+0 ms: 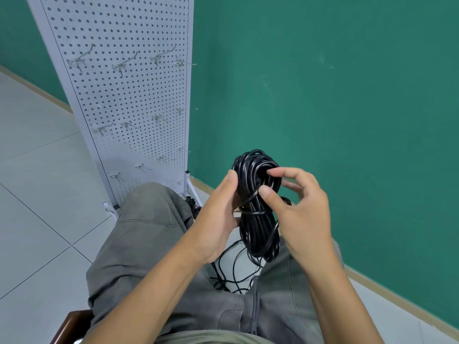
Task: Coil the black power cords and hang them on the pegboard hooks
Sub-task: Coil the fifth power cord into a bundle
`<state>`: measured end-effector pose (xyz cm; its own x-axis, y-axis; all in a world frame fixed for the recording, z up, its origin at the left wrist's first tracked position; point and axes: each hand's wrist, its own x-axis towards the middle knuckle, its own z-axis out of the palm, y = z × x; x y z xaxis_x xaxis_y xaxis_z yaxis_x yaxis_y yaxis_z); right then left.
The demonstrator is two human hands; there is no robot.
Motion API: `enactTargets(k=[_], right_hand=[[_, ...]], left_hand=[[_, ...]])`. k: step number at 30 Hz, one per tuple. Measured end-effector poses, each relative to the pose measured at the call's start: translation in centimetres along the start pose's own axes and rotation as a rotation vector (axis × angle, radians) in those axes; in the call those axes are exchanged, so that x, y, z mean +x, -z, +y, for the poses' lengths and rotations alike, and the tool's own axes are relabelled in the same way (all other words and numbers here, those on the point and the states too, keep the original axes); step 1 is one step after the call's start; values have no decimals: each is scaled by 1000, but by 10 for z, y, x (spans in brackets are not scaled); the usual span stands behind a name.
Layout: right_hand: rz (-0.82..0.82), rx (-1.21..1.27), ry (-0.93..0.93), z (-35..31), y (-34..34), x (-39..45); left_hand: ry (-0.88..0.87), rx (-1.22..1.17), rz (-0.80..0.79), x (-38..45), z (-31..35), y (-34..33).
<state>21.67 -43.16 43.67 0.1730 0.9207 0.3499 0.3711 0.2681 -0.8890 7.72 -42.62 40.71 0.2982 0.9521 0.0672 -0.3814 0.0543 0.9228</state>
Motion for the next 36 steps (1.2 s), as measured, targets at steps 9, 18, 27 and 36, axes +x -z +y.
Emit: enactTargets(k=[9,18,27,36], right_hand=[[-149,351,-217,45,-29,38],[-279,371,-376,111,-53,107],[-437,32,-480,203,-58,183],[-715,-320,-627,352,-88,225]], left_hand=[[-63,29,216,43,-6,17],[-87,182,470,124,-18,64],[100,533,477,219,-82,149],[402,811,567,309,-196,215]])
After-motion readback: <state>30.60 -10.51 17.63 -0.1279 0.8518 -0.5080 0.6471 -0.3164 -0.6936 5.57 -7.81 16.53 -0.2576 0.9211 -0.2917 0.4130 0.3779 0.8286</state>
